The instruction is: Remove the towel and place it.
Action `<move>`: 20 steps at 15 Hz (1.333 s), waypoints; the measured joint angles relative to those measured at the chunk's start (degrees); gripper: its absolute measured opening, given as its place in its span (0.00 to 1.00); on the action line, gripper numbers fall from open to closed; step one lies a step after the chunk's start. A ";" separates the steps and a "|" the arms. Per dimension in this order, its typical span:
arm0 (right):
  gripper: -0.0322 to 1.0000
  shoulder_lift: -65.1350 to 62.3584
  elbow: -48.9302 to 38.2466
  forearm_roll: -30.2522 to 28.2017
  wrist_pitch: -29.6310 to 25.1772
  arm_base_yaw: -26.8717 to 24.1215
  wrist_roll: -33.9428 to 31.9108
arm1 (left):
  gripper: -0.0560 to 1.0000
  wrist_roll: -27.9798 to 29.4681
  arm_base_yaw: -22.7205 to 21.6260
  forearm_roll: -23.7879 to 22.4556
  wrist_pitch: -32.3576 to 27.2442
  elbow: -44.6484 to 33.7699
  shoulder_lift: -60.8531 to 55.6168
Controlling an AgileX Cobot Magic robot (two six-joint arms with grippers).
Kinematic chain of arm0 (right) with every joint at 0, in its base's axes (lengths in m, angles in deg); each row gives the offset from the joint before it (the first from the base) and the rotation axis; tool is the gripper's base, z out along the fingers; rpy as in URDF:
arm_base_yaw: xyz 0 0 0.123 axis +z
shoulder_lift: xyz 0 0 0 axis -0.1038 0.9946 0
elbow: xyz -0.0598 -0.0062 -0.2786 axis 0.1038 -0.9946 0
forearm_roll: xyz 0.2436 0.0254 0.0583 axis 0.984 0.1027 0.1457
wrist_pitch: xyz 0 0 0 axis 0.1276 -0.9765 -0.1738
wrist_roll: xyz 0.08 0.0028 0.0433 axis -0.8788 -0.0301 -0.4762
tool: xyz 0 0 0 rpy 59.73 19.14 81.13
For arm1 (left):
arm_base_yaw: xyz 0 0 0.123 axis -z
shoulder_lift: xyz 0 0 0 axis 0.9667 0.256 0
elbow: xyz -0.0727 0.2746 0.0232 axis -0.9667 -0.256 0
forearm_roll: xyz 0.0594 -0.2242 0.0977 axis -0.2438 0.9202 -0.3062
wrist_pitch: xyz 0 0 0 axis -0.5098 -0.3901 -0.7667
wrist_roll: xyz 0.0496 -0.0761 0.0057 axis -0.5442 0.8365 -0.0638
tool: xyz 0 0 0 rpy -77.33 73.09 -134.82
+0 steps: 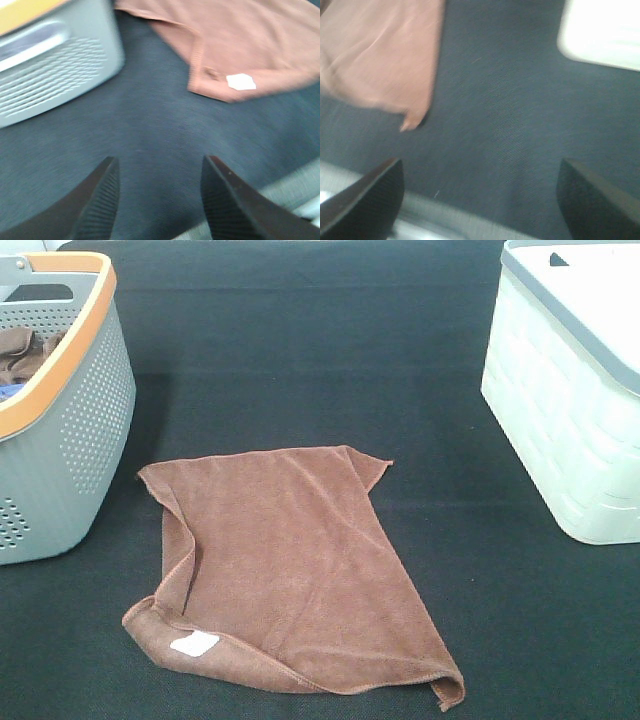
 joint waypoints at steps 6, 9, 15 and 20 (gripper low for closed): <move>0.80 -18.68 0.00 0.06 0.00 -13.06 0.00 | 0.52 0.00 -19.88 0.00 0.00 0.00 -14.90; 0.80 -19.19 0.00 0.17 0.00 -13.06 0.00 | 0.52 0.00 -23.89 0.00 0.00 0.00 -16.10; 0.80 -19.37 0.00 0.17 0.00 -13.06 0.00 | 0.52 0.00 -24.18 0.00 0.00 0.00 -16.10; 0.80 -19.37 0.00 0.17 0.00 -13.06 0.00 | 0.52 0.00 -24.18 0.00 0.00 0.00 -16.10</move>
